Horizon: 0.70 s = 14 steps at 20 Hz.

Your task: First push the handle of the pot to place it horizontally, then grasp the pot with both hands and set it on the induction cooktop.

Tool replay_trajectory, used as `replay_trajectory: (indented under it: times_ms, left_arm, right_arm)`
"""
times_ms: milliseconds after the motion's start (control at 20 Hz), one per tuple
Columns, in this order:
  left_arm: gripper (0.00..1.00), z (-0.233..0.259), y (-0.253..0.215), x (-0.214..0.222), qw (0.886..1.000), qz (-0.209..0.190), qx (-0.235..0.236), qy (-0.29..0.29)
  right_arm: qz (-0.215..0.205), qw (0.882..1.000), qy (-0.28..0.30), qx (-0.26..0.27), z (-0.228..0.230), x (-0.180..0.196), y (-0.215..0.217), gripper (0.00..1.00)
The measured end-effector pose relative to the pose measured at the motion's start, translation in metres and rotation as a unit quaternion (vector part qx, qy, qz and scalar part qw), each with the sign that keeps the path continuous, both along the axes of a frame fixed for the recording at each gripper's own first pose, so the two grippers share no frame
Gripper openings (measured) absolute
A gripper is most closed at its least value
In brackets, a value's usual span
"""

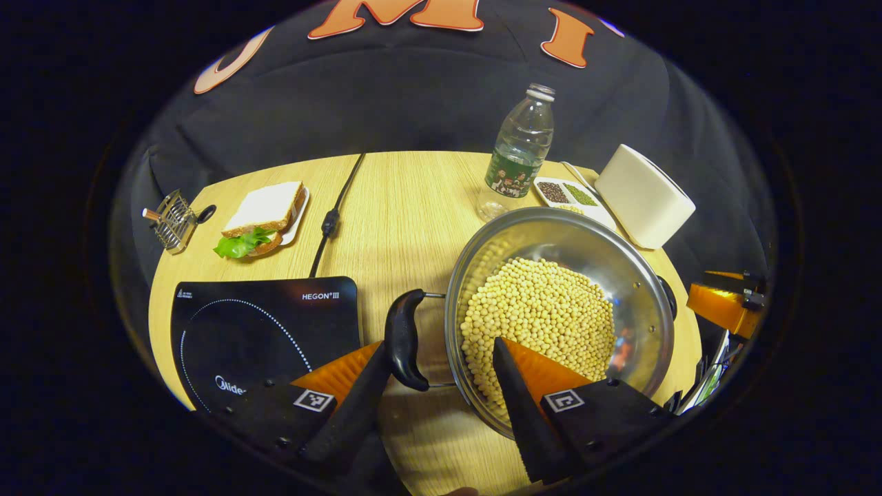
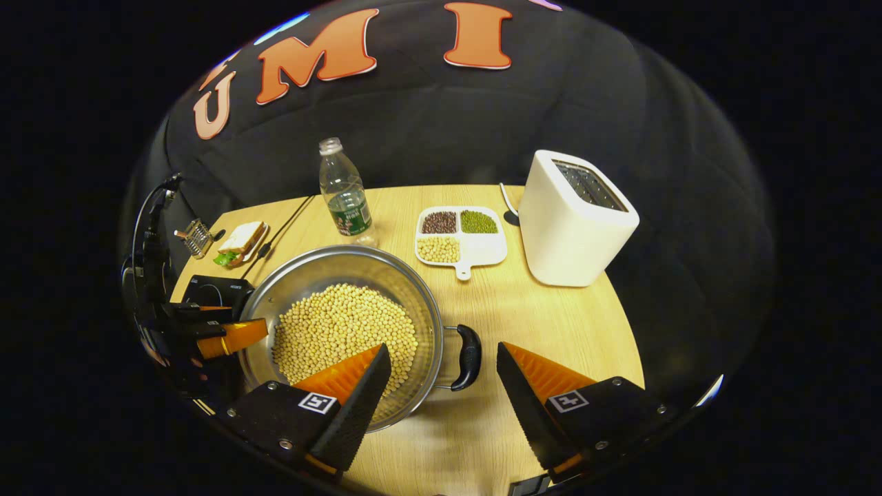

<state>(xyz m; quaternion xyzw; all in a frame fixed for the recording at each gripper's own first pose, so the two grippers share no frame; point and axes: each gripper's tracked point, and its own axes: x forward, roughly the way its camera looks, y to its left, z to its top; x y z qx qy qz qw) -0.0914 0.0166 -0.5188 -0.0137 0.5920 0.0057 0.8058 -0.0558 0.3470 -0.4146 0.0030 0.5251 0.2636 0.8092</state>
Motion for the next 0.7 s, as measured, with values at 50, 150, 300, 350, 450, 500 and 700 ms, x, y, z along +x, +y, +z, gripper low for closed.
replay_trajectory:
  times_ms: [50,150,300,350,450,500,700]
  left_arm:
    - [0.95,-0.003,-0.002,0.0,1.0,-0.004,-0.001,0.003]
    - [0.89,-0.006,0.002,0.003,1.0,-0.007,0.006,0.0]
    - [0.82,-0.01,0.008,0.007,1.0,-0.003,0.014,-0.007]
    - [0.74,-0.013,0.009,0.007,1.0,-0.001,0.013,-0.008]
    - [0.72,-0.015,0.011,0.006,1.0,0.004,0.017,-0.005]
    - [0.72,-0.019,0.01,0.008,1.0,0.005,0.019,-0.005]
    - [0.71,-0.02,0.012,0.01,1.0,-0.004,0.03,-0.004]
  right_arm:
    - [0.0,1.0,0.009,-0.007,-0.01,0.0,0.001,0.96]
    - [0.001,1.0,0.022,-0.019,-0.027,0.0,0.003,0.96]
    - [-0.002,0.999,0.036,-0.035,-0.046,0.001,0.007,0.93]
    - [-0.002,0.998,0.04,-0.038,-0.051,0.001,0.008,0.9]
    - [0.0,0.998,0.044,-0.045,-0.06,0.002,0.012,0.87]
    - [0.002,0.998,0.045,-0.049,-0.064,0.001,0.013,0.86]
    - [0.012,0.997,0.067,-0.047,-0.079,-0.01,0.022,0.76]
